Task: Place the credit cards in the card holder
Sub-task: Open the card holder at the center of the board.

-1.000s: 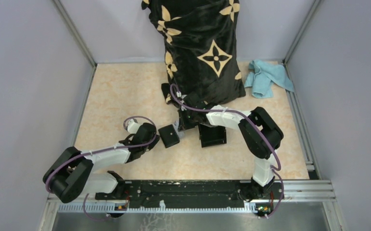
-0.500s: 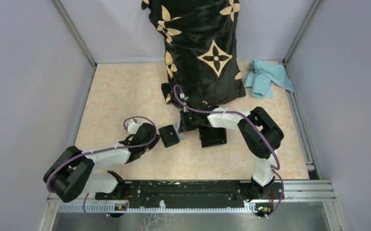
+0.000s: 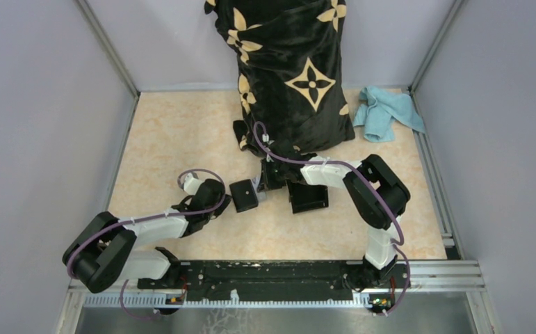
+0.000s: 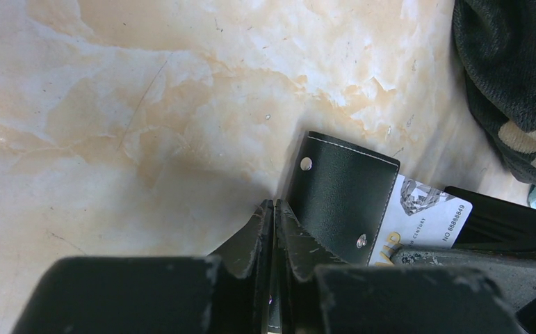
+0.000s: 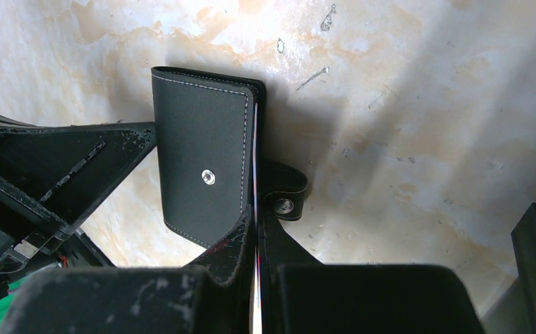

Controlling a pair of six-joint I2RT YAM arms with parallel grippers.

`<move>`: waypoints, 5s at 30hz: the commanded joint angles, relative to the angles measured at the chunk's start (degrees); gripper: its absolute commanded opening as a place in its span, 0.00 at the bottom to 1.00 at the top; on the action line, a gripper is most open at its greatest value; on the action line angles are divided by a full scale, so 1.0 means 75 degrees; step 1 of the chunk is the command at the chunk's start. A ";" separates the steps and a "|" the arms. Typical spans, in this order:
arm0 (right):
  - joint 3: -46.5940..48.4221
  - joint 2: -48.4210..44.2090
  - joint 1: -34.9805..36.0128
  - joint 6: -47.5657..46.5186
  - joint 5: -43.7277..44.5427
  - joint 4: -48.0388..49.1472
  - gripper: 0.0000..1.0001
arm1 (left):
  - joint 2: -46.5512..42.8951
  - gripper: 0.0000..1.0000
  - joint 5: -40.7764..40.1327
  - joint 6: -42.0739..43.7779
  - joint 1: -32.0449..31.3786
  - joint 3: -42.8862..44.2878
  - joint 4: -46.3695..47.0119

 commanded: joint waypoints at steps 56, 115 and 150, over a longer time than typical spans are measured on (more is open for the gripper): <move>-0.0492 -0.0471 -0.0034 0.0638 -0.0329 0.0998 0.00 | 0.0297 0.09 0.0501 0.0160 0.0024 -0.0509 -0.1126; -0.0359 -0.1067 0.0387 0.0836 -0.0111 0.0775 0.00 | -0.0012 0.07 0.0695 0.0124 0.0024 -0.0758 -0.1182; -0.0298 -0.0835 0.0913 0.1234 -0.0154 0.1495 0.00 | 0.0112 0.00 0.1449 0.0773 0.0004 -0.0806 -0.0752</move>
